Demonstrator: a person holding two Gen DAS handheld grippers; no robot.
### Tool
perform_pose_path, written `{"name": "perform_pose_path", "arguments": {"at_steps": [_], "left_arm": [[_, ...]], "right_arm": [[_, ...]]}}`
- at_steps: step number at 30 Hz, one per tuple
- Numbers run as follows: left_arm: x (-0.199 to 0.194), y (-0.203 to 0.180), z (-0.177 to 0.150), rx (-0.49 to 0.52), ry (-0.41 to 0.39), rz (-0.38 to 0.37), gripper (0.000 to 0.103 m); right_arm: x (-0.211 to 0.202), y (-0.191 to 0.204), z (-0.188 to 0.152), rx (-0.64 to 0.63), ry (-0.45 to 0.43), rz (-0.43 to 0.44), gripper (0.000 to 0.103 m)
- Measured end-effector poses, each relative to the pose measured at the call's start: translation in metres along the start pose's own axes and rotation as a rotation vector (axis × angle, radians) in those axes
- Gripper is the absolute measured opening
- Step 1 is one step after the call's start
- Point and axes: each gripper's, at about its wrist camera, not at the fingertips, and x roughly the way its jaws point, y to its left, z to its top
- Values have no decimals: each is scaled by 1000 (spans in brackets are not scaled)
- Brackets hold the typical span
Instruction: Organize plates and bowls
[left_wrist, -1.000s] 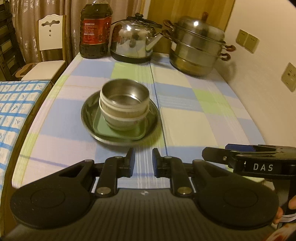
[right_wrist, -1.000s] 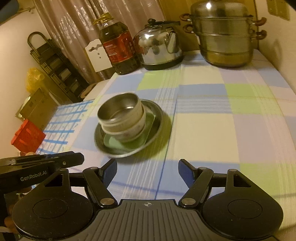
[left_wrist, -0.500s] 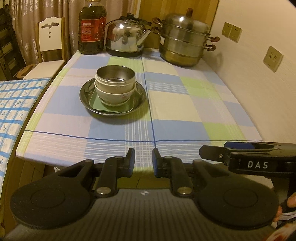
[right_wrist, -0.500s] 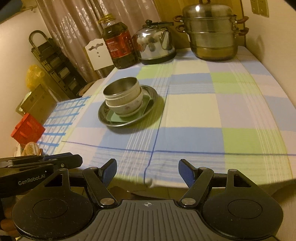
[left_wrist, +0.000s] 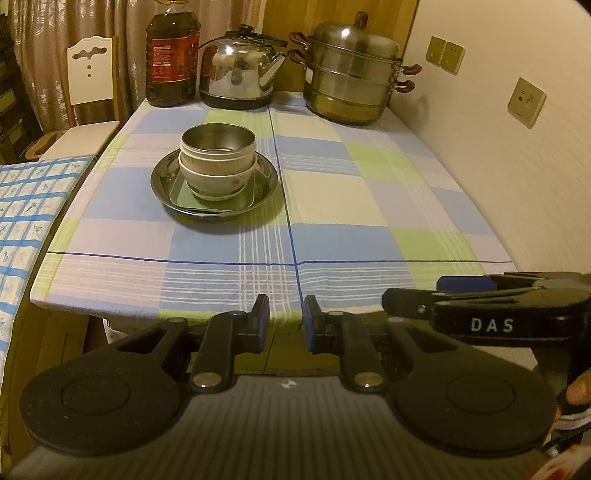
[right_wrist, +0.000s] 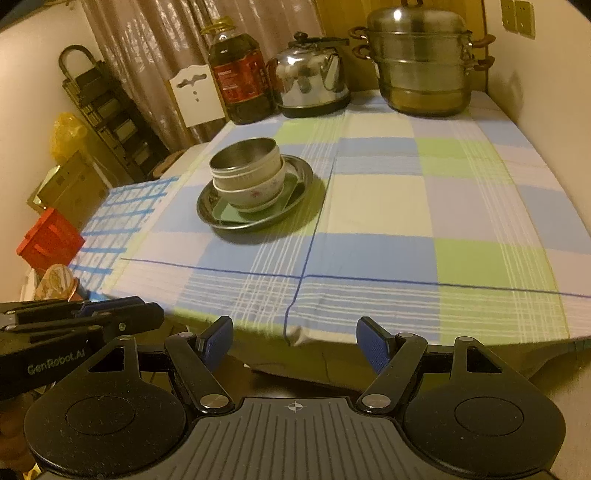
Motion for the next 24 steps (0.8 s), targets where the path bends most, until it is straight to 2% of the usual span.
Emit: {"name": "perform_pose_path", "arguments": {"at_steps": [24], "left_arm": [[-3, -1, -6, 13, 2, -25, 17]], "right_arm": [[-3, 5, -9, 4, 16, -27, 74]]}}
